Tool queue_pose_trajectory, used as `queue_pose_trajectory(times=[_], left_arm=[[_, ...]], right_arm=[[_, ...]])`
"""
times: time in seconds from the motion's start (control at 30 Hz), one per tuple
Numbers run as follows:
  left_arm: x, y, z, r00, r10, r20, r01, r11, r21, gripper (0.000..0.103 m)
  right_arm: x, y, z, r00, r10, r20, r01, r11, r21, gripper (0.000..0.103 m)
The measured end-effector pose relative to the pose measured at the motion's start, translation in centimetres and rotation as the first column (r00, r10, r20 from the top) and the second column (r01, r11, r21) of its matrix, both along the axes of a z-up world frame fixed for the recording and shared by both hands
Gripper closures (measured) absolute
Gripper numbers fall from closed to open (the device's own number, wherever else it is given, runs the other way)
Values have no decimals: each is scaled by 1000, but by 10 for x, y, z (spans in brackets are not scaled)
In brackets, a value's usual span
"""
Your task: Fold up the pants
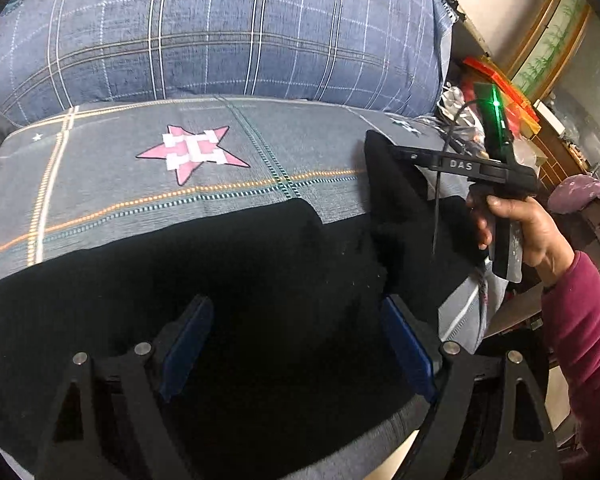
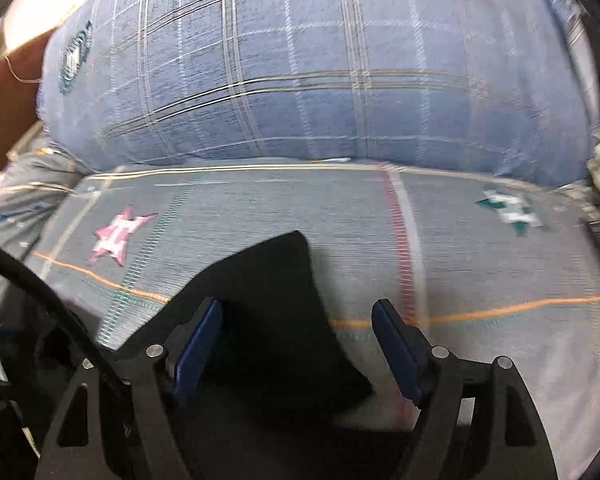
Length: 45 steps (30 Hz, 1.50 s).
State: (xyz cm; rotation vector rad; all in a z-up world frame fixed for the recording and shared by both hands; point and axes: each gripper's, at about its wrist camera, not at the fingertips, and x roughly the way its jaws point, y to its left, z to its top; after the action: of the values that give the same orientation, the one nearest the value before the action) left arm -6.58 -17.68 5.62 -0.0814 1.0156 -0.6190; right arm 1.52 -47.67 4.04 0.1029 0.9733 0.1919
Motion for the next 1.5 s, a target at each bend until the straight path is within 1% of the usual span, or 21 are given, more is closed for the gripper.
queue_pose_trajectory(times=[0.03,0.07,0.1,0.13,0.23,0.33,0.47,0.53,0.7,0.73,0.77,0.83,0.9,0.97,1.03,1.1,1.17,1.33,1.37,1.4,1.5], left_arm=[[2,-1,-3,1000,4,-4,-4,1000,4,18],[3,-2,-5,1000,7,-7,-7,1000,6,18],[3,0,-6,1000,10,-10,-10,1000,7,18],[4,0,-8,1000,15,-14,-15,1000,4,18],[4,2,-8,1000,20,-14,-20,1000,-2,18],[3,2,-4,999,33,-3,-33,999,-7,18],[5,1,-4,999,50,2,-50,999,-18,18],[5,0,-6,999,52,5,-52,999,-14,18],[6,-1,-6,998,56,4,-56,998,-9,18],[6,0,-3,999,52,9,-52,999,-1,18],[5,1,0,999,49,17,-49,999,5,18],[3,5,5,998,46,40,-47,999,18,18],[5,9,9,997,48,54,-50,998,24,18],[8,14,9,997,58,47,-59,998,29,18],[9,23,7,996,77,36,-78,997,23,18],[8,31,6,995,95,34,-96,995,22,18],[6,43,6,992,119,40,-120,992,32,18],[6,71,8,984,170,44,-172,984,40,18],[8,76,7,983,181,37,-182,983,35,18],[9,78,7,982,188,33,-189,982,29,18],[13,84,7,979,204,22,-204,979,8,18]], right_arm=[[3,0,-5,1000,9,-11,-9,1000,5,22],[5,2,-10,999,31,-21,-30,999,26,40],[6,4,-13,998,44,-38,-43,998,34,88],[4,5,-13,999,37,-35,-37,999,11,97],[-19,3,12,998,61,18,-61,998,22,97],[-54,-23,54,996,8,94,-8,1000,-2,97],[-101,-58,77,995,-51,88,56,997,-52,97],[-119,-66,70,997,-66,31,69,994,-86,97],[-123,-67,9,983,-103,-149,72,978,-197,93],[-123,-68,6,980,-111,-165,76,976,-206,91],[-125,-65,14,984,-117,-136,86,973,-215,89],[-129,-50,38,997,-74,-38,66,982,-176,78],[-130,-32,60,999,-7,45,11,995,-100,38],[-125,3,69,986,142,89,-146,989,30,32],[-117,35,67,963,246,111,-257,961,104,32],[-102,72,58,931,342,126,-360,917,172,34],[-89,104,46,908,403,113,-418,891,175,35],[-72,139,21,859,504,86,-510,835,207,37],[-72,145,18,857,510,77,-515,839,175,60],[-72,145,16,862,503,71,-508,853,123,94],[-68,152,26,856,513,68,-517,852,79,94]])
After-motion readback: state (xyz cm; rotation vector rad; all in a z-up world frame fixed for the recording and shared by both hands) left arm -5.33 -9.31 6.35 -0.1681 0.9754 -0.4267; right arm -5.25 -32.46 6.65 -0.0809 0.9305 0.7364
